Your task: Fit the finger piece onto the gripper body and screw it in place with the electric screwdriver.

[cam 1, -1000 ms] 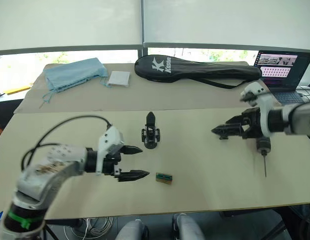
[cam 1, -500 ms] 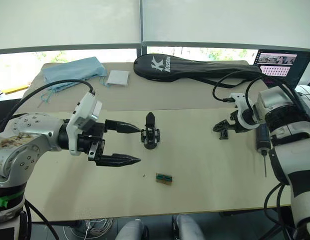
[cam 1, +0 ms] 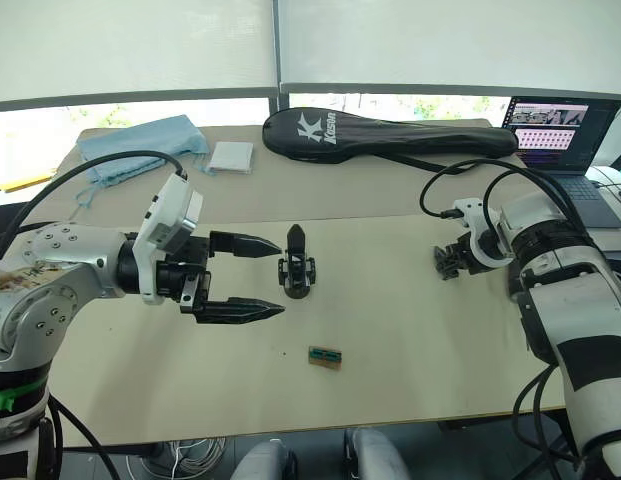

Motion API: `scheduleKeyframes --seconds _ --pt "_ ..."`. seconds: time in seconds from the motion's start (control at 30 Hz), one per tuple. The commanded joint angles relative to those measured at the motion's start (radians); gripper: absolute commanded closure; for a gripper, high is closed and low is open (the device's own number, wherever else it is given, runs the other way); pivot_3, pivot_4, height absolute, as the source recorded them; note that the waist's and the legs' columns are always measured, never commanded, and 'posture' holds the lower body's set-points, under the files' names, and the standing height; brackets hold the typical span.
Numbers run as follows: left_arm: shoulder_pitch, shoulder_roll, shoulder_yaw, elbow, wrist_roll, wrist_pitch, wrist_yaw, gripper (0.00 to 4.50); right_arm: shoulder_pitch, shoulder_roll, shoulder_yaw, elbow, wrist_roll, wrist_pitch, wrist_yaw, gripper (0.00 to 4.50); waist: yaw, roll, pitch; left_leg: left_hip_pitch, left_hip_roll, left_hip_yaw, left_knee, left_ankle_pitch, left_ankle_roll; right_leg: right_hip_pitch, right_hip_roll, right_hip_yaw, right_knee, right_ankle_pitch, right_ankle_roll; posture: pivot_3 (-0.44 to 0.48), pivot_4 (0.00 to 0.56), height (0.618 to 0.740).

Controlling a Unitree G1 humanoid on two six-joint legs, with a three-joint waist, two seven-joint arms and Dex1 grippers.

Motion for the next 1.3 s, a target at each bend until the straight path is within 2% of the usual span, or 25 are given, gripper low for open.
scheduleKeyframes --seconds 0.03,0.1,0.17,0.3,0.4,0.5,0.6,0.67,0.87,1.27,1.3 --pt "-0.022 -0.002 0.029 0.002 -0.054 0.052 0.067 0.00 0.005 -0.031 0.004 -0.043 -0.037 -0.115 0.143 3.38 -0.003 0.000 0.000 0.000 0.000 0.000 0.000 0.000 0.000 0.000 0.000 0.000 0.000 0.000 0.000 0.000 0.150 0.736" --pt "-0.012 -0.041 0.041 -0.001 -0.068 0.069 0.151 0.00 0.039 -0.066 0.022 -0.163 -0.044 -0.295 0.284 3.38 -0.003 0.002 0.001 0.000 0.000 -0.001 0.000 0.000 0.000 0.000 0.000 0.000 0.000 0.000 0.000 0.000 0.150 0.736" --pt "-0.014 -0.117 0.055 0.000 -0.100 0.109 0.298 0.00 0.078 -0.076 -0.028 -0.325 -0.002 -0.405 0.327 3.38 -0.005 0.004 0.003 0.000 0.000 -0.001 0.000 0.000 0.000 0.000 0.000 0.000 0.000 0.000 0.000 0.000 0.150 0.736" --pt "-0.041 -0.337 0.091 0.020 -0.231 0.197 0.687 0.00 0.250 -0.042 -0.192 -0.797 0.106 -0.391 0.213 3.38 -0.004 0.005 0.003 0.000 0.000 -0.002 0.001 0.000 -0.001 -0.001 0.000 0.001 0.002 0.001 0.001 0.000 0.150 0.736" --pt "-0.078 -0.516 0.105 0.066 -0.291 0.187 0.961 0.00 0.396 0.049 -0.276 -1.149 0.156 -0.367 0.068 3.38 0.012 0.005 0.002 0.000 0.001 -0.007 0.001 0.000 -0.004 -0.001 0.002 -0.001 0.008 0.001 0.001 0.000 0.150 0.736" --pt "-0.107 -0.619 0.121 0.094 -0.313 0.150 1.110 0.00 0.478 0.121 -0.287 -1.339 0.161 -0.347 -0.026 3.38 0.023 0.004 0.003 0.000 0.000 -0.007 0.003 0.001 -0.005 -0.002 0.001 0.000 0.012 0.001 0.001 0.000 0.150 0.736" --pt "-0.126 -0.654 0.115 0.092 -0.324 0.134 1.161 0.82 0.532 0.153 -0.252 -1.451 0.146 -0.340 -0.076 3.38 0.033 0.004 0.003 0.000 -0.002 -0.007 0.006 0.001 -0.005 -0.001 0.002 0.000 0.014 0.001 0.001 0.000 0.150 0.736" --pt "-0.133 -0.668 0.109 0.096 -0.342 0.129 1.191 1.73 0.558 0.167 -0.228 -1.500 0.132 -0.348 -0.109 3.38 0.035 0.004 0.003 0.001 -0.003 -0.007 0.006 0.001 -0.004 0.000 0.003 0.000 0.013 0.001 0.001 0.000 0.150 0.736" --pt "-0.132 -0.656 0.079 0.083 -0.343 0.123 1.202 1.78 0.593 0.164 -0.184 -1.547 0.098 -0.397 -0.147 3.38 0.032 0.004 0.003 0.002 -0.004 -0.007 0.006 0.001 -0.004 0.000 0.007 0.000 0.014 0.000 0.001 0.000 0.150 0.736" --pt "-0.138 -0.681 0.052 0.101 -0.301 0.063 1.205 1.78 0.613 0.176 -0.182 -1.570 0.110 -0.410 -0.167 3.38 0.029 0.004 0.003 0.003 -0.004 -0.006 0.005 0.001 -0.004 0.000 0.009 0.000 0.013 0.000 0.001 0.000 0.150 0.736" --pt "-0.138 -0.683 0.051 0.102 -0.298 0.059 1.203 2.33 0.613 0.177 -0.181 -1.571 0.111 -0.409 -0.169 3.38 0.029 0.004 0.003 0.003 -0.004 -0.006 0.005 0.001 -0.004 0.000 0.009 -0.001 0.013 0.000 0.001 0.000 0.150 0.736"
